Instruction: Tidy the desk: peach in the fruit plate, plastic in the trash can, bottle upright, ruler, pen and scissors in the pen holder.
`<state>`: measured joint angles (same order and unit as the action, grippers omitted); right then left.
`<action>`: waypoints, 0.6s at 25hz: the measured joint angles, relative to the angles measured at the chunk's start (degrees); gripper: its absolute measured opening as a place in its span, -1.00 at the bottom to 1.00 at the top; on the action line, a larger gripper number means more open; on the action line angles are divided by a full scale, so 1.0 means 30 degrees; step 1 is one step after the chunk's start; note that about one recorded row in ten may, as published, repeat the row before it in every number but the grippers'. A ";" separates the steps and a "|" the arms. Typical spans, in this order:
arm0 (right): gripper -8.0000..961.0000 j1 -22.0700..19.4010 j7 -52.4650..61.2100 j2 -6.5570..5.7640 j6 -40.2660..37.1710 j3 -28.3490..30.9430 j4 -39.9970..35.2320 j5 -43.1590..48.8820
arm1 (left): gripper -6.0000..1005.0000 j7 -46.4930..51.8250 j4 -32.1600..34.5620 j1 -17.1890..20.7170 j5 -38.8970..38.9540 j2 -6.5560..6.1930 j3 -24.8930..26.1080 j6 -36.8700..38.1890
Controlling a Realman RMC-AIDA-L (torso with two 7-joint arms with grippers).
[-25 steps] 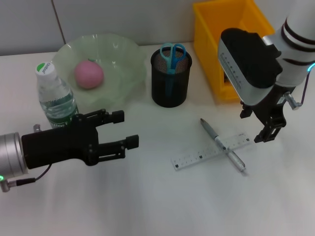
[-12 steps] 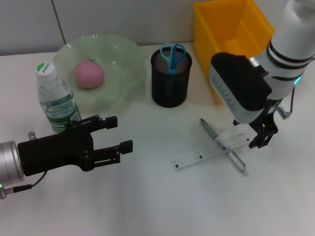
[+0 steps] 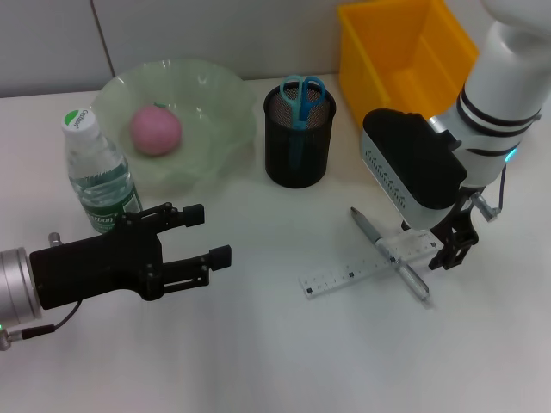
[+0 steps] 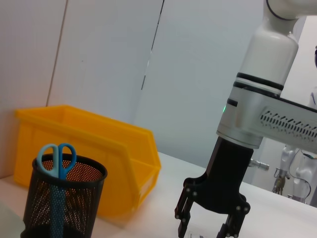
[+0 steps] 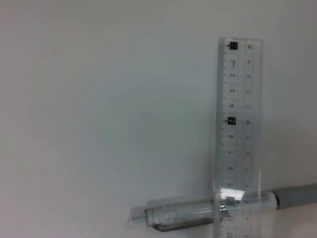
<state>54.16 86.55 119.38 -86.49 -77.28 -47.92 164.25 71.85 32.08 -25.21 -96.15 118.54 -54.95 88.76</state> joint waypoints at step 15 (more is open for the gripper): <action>0.35 -0.0159 0.0130 0.0050 0.0893 -0.0294 0.0474 -0.0356 | 0.59 0.0045 0.0011 0.0028 -0.0072 -0.0051 -0.0023 0.0122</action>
<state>53.68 86.94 119.53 -83.81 -78.17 -46.50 163.19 71.98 32.11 -25.12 -96.36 118.38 -55.02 89.12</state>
